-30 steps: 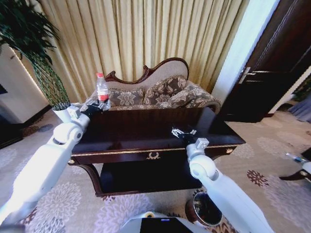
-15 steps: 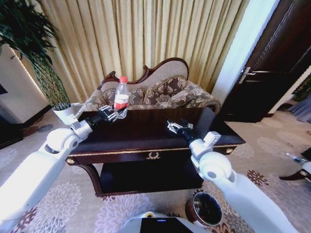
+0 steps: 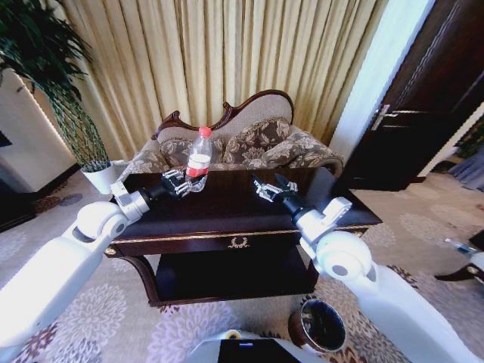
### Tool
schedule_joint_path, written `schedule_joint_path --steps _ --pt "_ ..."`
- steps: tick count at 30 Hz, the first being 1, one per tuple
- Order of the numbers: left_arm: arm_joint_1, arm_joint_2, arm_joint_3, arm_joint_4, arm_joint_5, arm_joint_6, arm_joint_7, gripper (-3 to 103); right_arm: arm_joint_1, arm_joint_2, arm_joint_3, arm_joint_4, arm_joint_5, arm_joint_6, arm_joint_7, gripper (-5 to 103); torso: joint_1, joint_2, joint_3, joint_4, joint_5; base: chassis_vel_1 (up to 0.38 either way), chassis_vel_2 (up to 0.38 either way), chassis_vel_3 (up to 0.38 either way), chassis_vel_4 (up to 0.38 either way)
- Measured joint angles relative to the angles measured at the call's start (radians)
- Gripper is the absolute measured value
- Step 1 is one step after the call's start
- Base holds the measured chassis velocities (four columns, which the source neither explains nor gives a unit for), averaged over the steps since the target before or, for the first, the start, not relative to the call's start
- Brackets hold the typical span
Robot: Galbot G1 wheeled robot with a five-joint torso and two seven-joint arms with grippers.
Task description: Move to the front of the table and place the trash on the table into the trash bin.
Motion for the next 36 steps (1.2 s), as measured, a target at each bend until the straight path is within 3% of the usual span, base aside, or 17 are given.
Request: schedule_joint_path --steps 5,11,18,36 --pt "-0.127 0.018 0.091 0.045 -0.023 -0.011 0.035 31 0.059 -0.011 -0.012 -0.024 0.043 0.005 -0.046 100 0.000 0.000 0.000 0.0000 0.0002 0.000 0.000 0.000 0.000" --pt "-0.241 -0.013 0.215 0.060 -0.022 -0.001 0.021 31 0.117 -0.015 -0.017 -0.060 0.062 0.005 -0.052 100 0.000 0.000 0.000 -0.0004 0.0001 0.000 0.000 0.000 0.000" --pt "-0.242 -0.054 0.242 0.029 -0.024 0.032 -0.014 31 0.154 -0.014 -0.017 -0.091 0.063 0.005 -0.053 100 0.000 0.000 0.000 0.0000 0.0001 0.000 0.000 0.000 0.000" --pt "-0.245 -0.058 0.267 0.005 -0.017 0.047 -0.032 30 0.140 -0.013 -0.035 -0.034 0.058 -0.011 -0.057 100 0.000 0.000 0.000 0.0000 0.0001 0.000 0.000 0.000 0.000"
